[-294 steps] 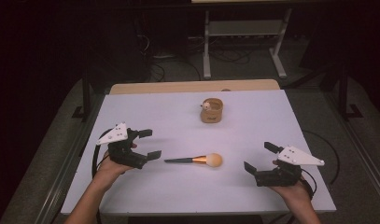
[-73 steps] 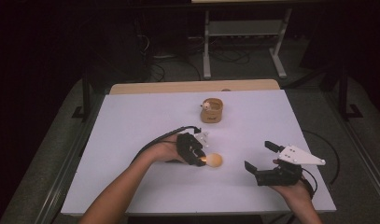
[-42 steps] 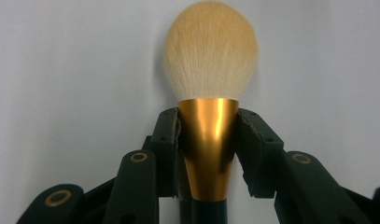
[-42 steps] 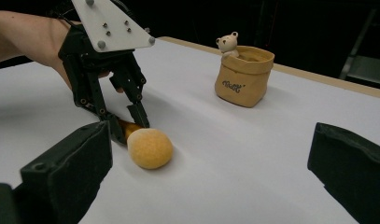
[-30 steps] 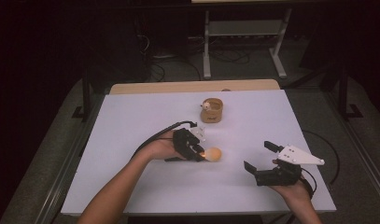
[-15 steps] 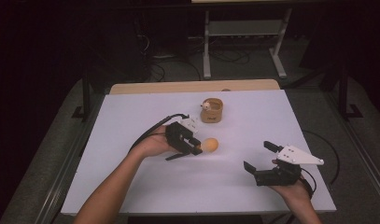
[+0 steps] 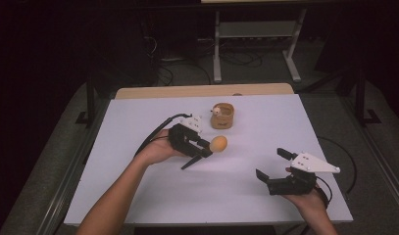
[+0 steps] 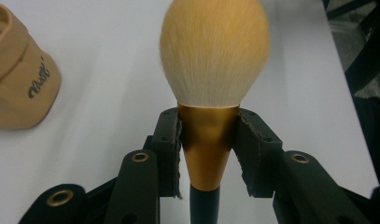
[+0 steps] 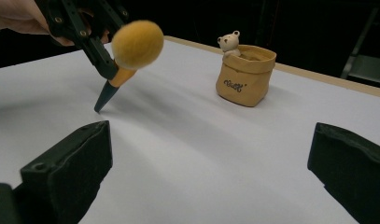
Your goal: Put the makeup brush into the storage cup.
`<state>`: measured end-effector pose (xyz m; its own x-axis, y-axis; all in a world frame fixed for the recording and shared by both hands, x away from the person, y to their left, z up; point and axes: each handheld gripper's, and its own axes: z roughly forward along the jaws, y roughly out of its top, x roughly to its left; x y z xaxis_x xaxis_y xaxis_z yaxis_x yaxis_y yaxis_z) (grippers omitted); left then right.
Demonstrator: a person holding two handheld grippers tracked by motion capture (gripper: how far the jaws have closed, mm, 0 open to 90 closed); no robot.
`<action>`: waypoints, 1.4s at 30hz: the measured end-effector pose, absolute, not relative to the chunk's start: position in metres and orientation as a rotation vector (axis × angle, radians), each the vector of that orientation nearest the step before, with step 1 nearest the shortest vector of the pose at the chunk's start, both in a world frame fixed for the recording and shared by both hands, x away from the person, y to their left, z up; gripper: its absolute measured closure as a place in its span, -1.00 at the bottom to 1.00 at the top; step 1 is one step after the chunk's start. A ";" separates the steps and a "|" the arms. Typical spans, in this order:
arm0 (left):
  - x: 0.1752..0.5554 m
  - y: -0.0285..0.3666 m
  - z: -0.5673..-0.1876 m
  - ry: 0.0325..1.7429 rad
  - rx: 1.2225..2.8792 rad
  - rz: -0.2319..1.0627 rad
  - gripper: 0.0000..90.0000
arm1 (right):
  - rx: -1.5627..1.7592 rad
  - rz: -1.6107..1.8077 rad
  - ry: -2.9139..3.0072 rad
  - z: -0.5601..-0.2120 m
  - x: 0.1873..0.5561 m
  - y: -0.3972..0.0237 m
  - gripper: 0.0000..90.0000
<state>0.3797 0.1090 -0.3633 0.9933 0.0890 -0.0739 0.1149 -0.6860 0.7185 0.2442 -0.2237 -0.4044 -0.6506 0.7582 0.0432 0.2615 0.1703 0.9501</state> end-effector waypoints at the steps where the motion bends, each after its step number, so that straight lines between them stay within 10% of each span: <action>1: 0.380 0.110 -0.362 0.142 2.320 -0.042 0.39 | 0.960 1.490 2.006 -0.404 0.244 -0.224 -1.00; 42: 0.362 0.160 -0.350 0.322 1.939 0.007 0.39 | 0.963 1.489 2.014 -0.406 0.245 -0.222 -1.00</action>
<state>0.3616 0.1604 -0.3497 0.9628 0.2273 -0.1464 0.2206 -0.3471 0.9115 0.2448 -0.2224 -0.4059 -0.6525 0.7564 0.0458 0.2657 0.1718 0.9486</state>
